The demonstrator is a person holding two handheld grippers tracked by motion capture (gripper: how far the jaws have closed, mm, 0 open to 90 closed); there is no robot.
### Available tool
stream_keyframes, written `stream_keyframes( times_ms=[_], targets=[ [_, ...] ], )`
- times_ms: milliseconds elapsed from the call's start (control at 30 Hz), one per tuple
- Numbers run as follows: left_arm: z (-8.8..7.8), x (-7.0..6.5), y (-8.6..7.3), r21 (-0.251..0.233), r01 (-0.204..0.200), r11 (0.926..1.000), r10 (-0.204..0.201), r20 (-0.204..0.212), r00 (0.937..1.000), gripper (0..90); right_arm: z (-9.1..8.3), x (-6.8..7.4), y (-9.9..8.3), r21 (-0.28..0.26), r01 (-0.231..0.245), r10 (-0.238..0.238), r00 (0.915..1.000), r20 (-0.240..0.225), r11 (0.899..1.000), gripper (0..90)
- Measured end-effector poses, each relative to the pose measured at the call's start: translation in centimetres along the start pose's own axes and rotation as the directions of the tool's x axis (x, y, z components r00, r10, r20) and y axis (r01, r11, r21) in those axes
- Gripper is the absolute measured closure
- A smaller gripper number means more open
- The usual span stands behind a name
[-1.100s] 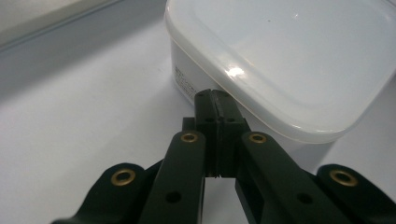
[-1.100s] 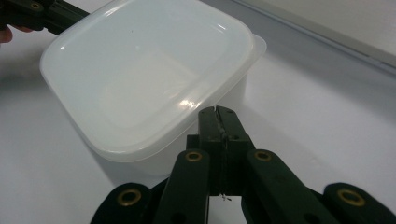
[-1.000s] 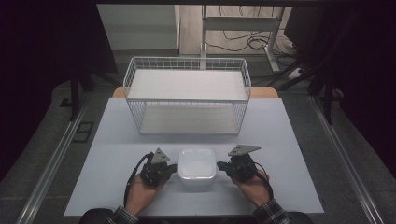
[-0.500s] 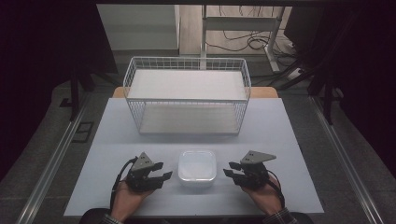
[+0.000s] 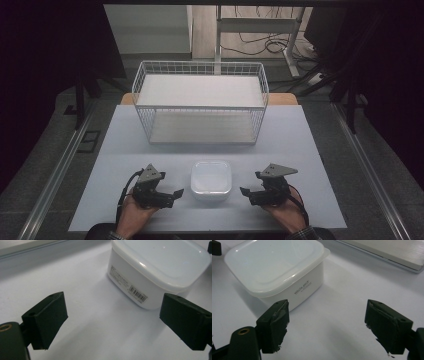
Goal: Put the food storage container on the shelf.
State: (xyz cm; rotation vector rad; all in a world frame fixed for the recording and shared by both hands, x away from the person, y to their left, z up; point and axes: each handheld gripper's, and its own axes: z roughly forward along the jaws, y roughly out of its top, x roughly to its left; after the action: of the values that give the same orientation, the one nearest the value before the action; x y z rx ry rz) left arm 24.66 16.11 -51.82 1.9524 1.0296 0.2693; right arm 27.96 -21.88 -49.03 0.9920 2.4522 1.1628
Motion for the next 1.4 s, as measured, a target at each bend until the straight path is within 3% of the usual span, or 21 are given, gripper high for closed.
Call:
stream_keyframes(
  times_ms=[200,467,600,867,1000,1100,1200,1267,1333,1400],
  targets=[
    [0.4,-0.9,0.5,-0.022,-0.076,0.9969,0.075,-0.013,0.9971,6.3,0.0,0.0,0.4,0.003,-0.024,0.024,0.9996,-0.013,1.0,19.6],
    [0.7,-1.3,2.1,-0.018,-0.043,0.9989,0.044,0.03,0.9986,3.9,0.4,0.3,1.2,0.013,-0.045,0.046,0.9973,-0.057,0.999,19.4],
    [1.0,-1.5,2.8,-0.015,-0.05,0.9987,0.05,0.06,0.9969,3.7,0.5,0.7,1.8,0.001,-0.041,0.041,0.9967,-0.07,0.999,19.4],
    [2.8,-1.7,4.5,0.023,-0.086,0.996,0.085,0.062,0.9945,11.8,1.8,1.3,3.2,-0.004,-0.023,0.023,0.9957,-0.09,1.0,20.8],
    [3.9,-1.0,4.8,0.034,-0.048,0.9983,0.045,0.096,0.9944,9.9,3.4,1.3,4.0,0.012,-0.031,0.032,0.9936,-0.109,0.999,20.7],
    [4.6,-0.5,4.6,0.044,-0.016,0.9989,0.01,0.133,0.991,8.0,4.4,1.2,4.2,0.038,-0.039,0.044,0.9903,-0.132,0.999,17.6],
    [4.8,0.0,4.3,0.044,0.031,0.9985,-0.039,0.203,0.9785,12.9,4.7,1.1,4.3,0.062,-0.065,0.075,0.9836,-0.164,0.996,17.0],
    [4.8,0.0,4.0,0.054,0.059,0.9968,-0.072,0.271,0.9598,21.2,4.8,1.0,4.2,0.079,-0.085,0.099,0.9742,-0.203,0.993,19.4],
    [4.6,-0.4,3.9,0.061,0.069,0.9957,-0.083,0.262,0.9616,24.4,4.9,1.0,4.0,0.096,-0.105,0.125,0.9634,-0.237,0.99,21.4],
    [4.0,-0.7,3.8,0.066,0.071,0.9953,-0.085,0.25,0.9645,28.7,4.6,1.3,3.9,0.106,-0.119,0.142,0.9621,-0.233,0.987,26.0]
  ],
)
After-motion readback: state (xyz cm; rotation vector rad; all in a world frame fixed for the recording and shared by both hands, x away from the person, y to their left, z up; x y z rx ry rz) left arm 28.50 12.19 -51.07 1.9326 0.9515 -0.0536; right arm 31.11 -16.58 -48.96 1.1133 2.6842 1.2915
